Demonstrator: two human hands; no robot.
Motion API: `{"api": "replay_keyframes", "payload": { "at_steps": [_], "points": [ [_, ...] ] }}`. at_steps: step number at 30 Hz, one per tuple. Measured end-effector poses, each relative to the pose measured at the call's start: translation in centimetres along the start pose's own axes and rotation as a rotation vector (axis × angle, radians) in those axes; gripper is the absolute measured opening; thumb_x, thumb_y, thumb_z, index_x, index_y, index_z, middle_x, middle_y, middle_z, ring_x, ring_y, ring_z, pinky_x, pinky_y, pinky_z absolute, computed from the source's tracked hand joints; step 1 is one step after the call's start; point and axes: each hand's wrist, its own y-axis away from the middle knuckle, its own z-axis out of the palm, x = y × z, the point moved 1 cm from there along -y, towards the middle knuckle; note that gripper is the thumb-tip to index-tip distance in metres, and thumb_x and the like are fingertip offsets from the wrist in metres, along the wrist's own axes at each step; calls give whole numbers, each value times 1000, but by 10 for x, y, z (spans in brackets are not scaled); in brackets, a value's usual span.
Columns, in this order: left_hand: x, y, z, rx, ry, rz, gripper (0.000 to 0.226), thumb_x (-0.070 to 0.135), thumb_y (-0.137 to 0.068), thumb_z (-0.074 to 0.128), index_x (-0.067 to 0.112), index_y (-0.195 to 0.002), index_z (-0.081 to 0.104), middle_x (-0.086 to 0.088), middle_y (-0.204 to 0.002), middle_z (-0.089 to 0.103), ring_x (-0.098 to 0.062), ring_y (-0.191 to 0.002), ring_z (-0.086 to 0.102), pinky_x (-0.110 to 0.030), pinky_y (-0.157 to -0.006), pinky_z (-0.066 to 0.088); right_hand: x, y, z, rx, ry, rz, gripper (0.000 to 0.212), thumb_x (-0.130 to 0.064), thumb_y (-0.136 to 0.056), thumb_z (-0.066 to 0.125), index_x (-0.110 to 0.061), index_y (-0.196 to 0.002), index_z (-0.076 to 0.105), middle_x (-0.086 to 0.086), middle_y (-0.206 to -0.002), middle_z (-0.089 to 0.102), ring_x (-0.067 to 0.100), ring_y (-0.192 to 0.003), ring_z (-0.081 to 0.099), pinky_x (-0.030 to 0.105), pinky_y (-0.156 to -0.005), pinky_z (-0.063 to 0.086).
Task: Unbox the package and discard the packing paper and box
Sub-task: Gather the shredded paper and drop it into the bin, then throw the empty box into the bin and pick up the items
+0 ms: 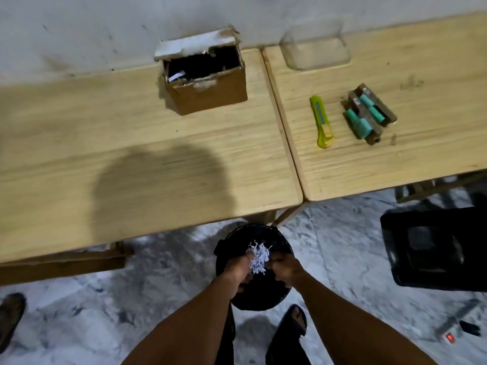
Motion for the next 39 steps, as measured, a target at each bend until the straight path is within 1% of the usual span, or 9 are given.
{"api": "replay_keyframes", "payload": {
  "at_steps": [4,9,12,15,19,23,26,34,39],
  "points": [
    [15,37,-12,9,-332,153,47,41,-100,52,10,-135,55,-6,-117,60,-14,-74,56,-26,-68,47,-25,39,-18,-2,201,-150,37,-41,-80,66,-24,-113,69,4,-119,67,19,-100,62,22,-75,45],
    [45,91,-40,-62,-742,237,67,57,-84,55,12,-133,58,-8,-127,61,-22,-107,60,-30,-86,46,-89,125,-53,-53,389,-298,12,-29,-86,61,-28,-92,71,4,-108,71,20,-102,64,25,-78,46],
    [87,143,-57,-168,-838,305,53,54,-93,53,11,-121,64,-13,-111,67,-20,-74,61,-33,-71,47,-134,171,-73,-149,540,-327,27,-20,-91,57,-35,-75,73,-16,-87,70,11,-88,62,13,-73,44],
    [127,192,-83,-208,-714,403,34,53,-90,55,27,-110,62,5,-87,65,-10,-60,54,-22,-52,37,-180,206,-95,-140,600,-330,18,-18,-92,57,-30,-81,62,-12,-72,62,6,-66,58,20,-68,51],
    [183,233,-138,-169,-315,610,24,45,-96,55,25,-108,61,0,-100,67,-11,-64,59,-17,-46,36,-251,235,-140,-127,477,-357,8,-23,-83,63,-18,-87,69,1,-76,71,13,-65,65,20,-53,44],
    [240,241,-186,252,110,837,14,28,-92,60,19,-99,69,-1,-84,71,-17,-60,60,-23,-50,39,-316,223,-173,199,138,-658,5,-23,-81,66,-19,-79,68,4,-74,73,14,-62,65,26,-58,40],
    [276,233,-204,553,241,877,16,35,-85,59,22,-81,68,-1,-84,74,-25,-80,69,-35,-71,55,-364,210,-183,457,-127,-818,7,-27,-87,67,-22,-83,68,-2,-75,71,18,-69,65,26,-61,44],
    [343,194,-204,507,306,811,60,52,-91,60,21,-140,46,-6,-126,59,-27,-112,55,-29,-87,39,-433,139,-186,522,-148,-799,58,-40,-83,72,-22,-134,51,7,-127,58,25,-118,56,36,-96,45],
    [357,160,-196,429,193,846,74,54,-92,60,29,-153,28,0,-158,35,-26,-139,40,-35,-109,38,-437,102,-175,457,-35,-819,68,-33,-80,65,-25,-143,42,4,-140,52,22,-118,55,36,-99,45]
  ]
}}
